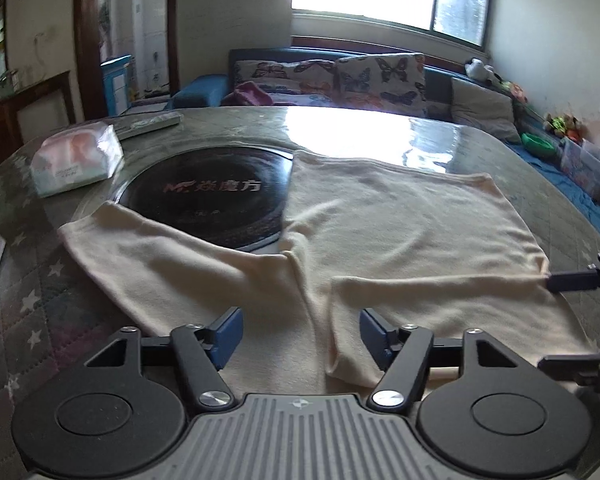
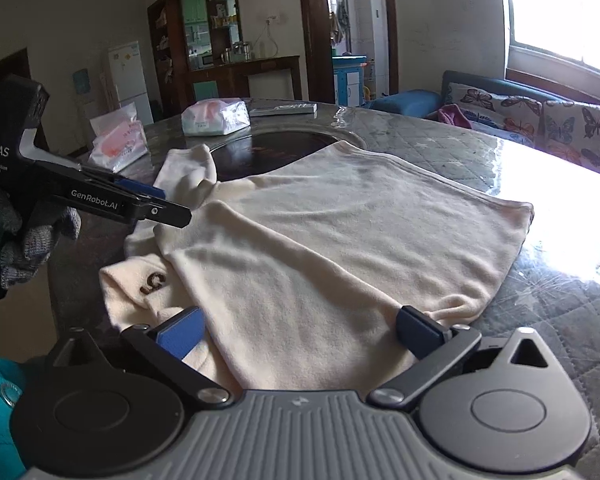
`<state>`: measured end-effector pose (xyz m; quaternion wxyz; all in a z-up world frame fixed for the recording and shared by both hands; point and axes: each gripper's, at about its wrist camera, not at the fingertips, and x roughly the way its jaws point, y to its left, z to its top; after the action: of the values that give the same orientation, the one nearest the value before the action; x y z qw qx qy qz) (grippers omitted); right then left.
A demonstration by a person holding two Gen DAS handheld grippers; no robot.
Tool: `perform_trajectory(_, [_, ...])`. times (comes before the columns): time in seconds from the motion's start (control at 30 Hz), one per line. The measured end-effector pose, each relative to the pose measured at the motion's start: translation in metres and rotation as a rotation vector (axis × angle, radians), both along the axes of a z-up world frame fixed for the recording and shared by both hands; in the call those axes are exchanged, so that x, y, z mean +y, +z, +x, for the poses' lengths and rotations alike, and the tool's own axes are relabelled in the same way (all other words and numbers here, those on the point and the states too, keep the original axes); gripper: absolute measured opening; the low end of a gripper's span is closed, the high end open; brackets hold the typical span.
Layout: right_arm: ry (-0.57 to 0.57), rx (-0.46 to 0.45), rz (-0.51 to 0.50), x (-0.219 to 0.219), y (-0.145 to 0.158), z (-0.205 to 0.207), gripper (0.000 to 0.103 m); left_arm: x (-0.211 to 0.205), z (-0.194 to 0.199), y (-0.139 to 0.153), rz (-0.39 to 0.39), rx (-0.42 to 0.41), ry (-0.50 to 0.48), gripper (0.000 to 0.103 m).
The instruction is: Fold clothes
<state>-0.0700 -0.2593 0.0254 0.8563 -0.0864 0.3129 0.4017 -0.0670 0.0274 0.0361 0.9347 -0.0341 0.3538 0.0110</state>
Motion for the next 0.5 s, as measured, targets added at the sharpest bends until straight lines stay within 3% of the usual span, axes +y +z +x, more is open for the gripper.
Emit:
perform_trajectory(0.27, [-0.021,0.02,0.044,-0.003,0.003,0.003,0.103,0.011,0.006,0.007,-0.017,-0.022,0.069,0.093])
perform_trajectory(0.5, [-0.031,0.006,0.043,0.001,0.003,0.005,0.103,0.033,0.019,0.016,0.019,-0.074,0.17,0.095])
